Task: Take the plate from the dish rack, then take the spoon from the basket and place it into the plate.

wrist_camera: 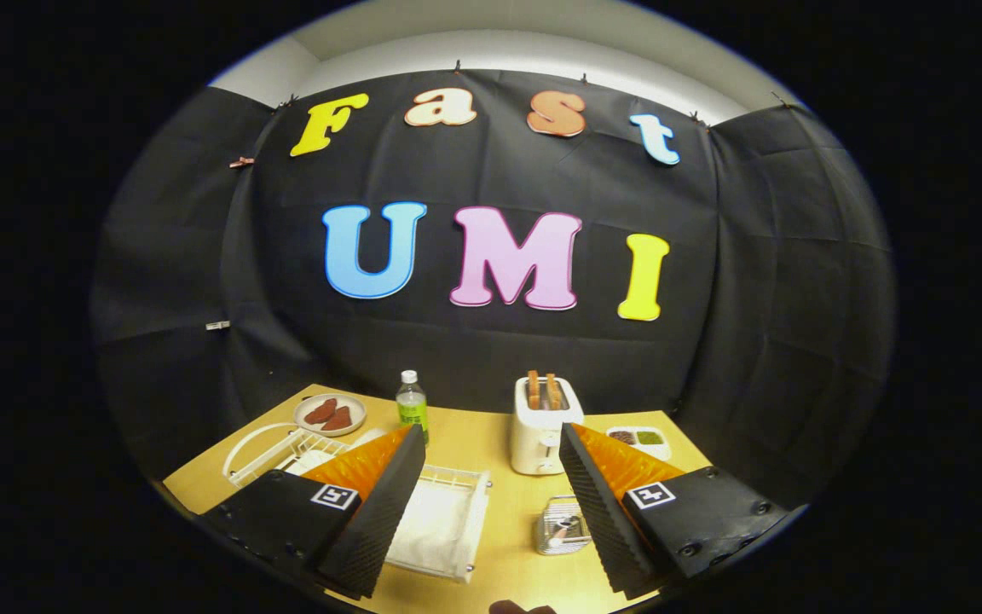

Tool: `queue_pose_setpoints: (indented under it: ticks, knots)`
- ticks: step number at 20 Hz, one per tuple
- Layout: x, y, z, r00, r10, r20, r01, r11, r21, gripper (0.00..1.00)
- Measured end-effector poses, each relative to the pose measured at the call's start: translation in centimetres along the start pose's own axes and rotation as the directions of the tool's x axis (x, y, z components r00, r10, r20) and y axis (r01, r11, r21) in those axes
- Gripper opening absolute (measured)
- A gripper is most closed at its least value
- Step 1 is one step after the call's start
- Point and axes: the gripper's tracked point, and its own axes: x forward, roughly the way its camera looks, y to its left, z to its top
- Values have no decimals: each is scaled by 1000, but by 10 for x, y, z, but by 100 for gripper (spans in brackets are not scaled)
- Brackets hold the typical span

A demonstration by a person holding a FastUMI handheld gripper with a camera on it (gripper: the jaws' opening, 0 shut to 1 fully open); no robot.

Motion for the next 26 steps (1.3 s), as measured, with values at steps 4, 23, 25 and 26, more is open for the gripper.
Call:
queue_pose_setpoints:
  ticks: [4,23,25,26]
  knots:
    - [45,50,-20,990,57,-126,-52,998,40,98]
    - [121,130,-159,745,129,-655,81,956,280,52]
    - [119,130,-158,741,105,-663,98,960,261,40]
    - [118,132,-157,741,85,-666,113,962,249,38]
